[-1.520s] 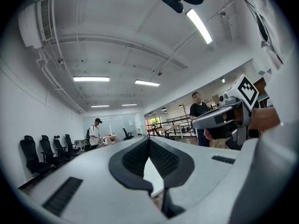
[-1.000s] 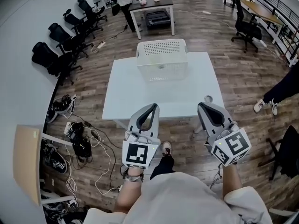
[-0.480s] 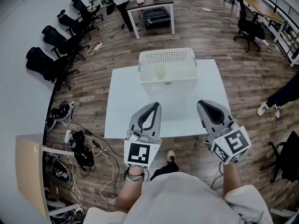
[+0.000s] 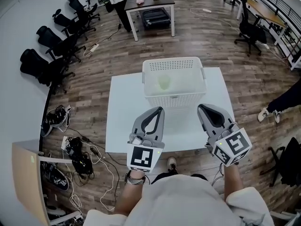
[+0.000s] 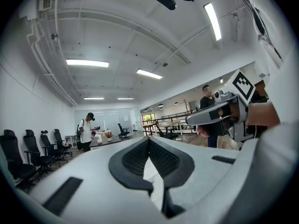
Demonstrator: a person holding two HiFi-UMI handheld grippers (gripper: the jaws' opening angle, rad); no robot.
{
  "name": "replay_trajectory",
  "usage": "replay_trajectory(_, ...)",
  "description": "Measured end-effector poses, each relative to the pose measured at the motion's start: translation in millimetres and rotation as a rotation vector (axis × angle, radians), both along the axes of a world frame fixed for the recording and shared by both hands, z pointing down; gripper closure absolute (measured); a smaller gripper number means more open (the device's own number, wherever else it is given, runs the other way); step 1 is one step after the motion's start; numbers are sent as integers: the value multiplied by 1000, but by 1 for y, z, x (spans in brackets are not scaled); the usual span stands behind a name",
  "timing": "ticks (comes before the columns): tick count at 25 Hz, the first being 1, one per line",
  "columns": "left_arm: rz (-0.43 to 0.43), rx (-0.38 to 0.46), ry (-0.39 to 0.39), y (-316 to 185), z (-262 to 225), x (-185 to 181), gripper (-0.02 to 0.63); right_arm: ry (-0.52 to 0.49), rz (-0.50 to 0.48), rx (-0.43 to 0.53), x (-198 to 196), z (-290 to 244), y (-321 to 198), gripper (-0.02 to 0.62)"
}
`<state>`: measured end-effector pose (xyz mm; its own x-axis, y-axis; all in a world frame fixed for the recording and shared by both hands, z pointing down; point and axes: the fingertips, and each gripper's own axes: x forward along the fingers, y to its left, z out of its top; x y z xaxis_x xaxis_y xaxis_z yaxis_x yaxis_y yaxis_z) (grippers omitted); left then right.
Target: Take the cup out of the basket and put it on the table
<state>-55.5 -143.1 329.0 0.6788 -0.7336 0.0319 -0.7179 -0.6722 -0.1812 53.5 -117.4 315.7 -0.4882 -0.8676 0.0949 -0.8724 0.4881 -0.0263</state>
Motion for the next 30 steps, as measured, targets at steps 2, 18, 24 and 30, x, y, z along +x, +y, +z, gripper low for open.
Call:
replay_trajectory(2, -2, -18, -6, -12, 6, -4, 603, 7, -5, -1, -4, 2, -12, 578)
replay_trajectory(18, -119, -85, -10, -87, 31, 5, 603, 109, -201, -83, -1, 44, -122, 577)
replay_trajectory(24, -174, -112, -22, -115, 40, 7, 603, 209, -316, -147, -9, 78, -173, 575)
replay_trajectory(30, -230, -142, -20, -131, 50, 7, 603, 290, -412, -201, -19, 113, -212, 575)
